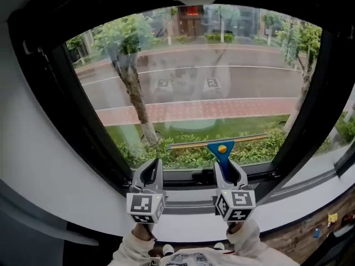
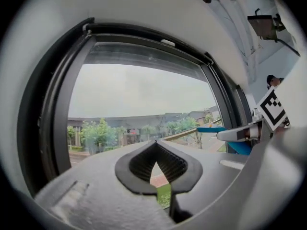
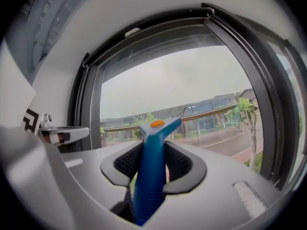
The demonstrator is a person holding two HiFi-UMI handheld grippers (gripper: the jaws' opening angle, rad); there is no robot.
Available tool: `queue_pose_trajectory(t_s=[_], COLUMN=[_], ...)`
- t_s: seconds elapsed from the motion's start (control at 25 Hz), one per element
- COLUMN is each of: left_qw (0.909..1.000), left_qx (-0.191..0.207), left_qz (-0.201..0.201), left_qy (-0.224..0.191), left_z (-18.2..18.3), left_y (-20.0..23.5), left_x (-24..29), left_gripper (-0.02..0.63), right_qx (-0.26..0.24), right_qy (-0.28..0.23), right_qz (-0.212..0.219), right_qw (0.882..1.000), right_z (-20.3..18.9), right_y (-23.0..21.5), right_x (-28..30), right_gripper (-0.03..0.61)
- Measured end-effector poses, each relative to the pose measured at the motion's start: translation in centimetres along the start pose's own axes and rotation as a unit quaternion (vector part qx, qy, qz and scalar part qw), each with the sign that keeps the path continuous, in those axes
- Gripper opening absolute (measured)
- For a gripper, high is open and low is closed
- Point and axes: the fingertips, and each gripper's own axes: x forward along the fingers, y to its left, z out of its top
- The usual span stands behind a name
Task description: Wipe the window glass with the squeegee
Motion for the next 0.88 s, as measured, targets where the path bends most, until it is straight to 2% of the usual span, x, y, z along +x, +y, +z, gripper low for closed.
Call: queue_pose_trajectory(t_s=[0.16, 0.24, 0.32, 0.48, 0.6, 0.72, 0.88], left_qw=[0.996, 0.9908, 0.9861, 0.9824, 0.9792, 0.9747, 0.9702], left_qx=[0.056, 0.09, 0.104, 0.076, 0.077, 0.076, 0.08], left_qz=[0.037, 0.045, 0.051, 0.038, 0.023, 0.017, 0.028], left_qy=[-0.059, -0.09, -0.119, -0.166, -0.186, -0.21, -0.227], left_z=[7.0, 11.1, 14.7, 20.8, 23.4, 25.0, 26.6], left_y=[10.6, 14.0, 16.2, 17.7, 17.3, 16.6, 17.4], left_x=[-2.7, -3.7, -4.3, -4.7, -4.5, -4.6, -5.2], left_gripper=[0.0, 0.0, 0.0, 0.0, 0.0, 0.0, 0.0], right_qx=[-0.023, -0.029, -0.027, -0.02, -0.011, -0.012, -0.026], right_qy=[-0.069, -0.111, -0.152, -0.217, -0.256, -0.281, -0.304], right_qz=[-0.018, -0.026, -0.024, -0.008, 0.007, -0.003, 0.011], right_qw=[0.997, 0.993, 0.988, 0.976, 0.967, 0.96, 0.952], right_z=[7.1, 11.3, 15.6, 23.9, 28.6, 31.5, 34.1], right_y=[8.9, 13.0, 16.5, 21.4, 23.8, 24.6, 26.2], right_x=[1.9, 2.8, 3.9, 5.7, 6.7, 7.7, 8.7], right_gripper=[0.141, 0.141, 0.141, 0.141, 0.141, 0.141, 0.141])
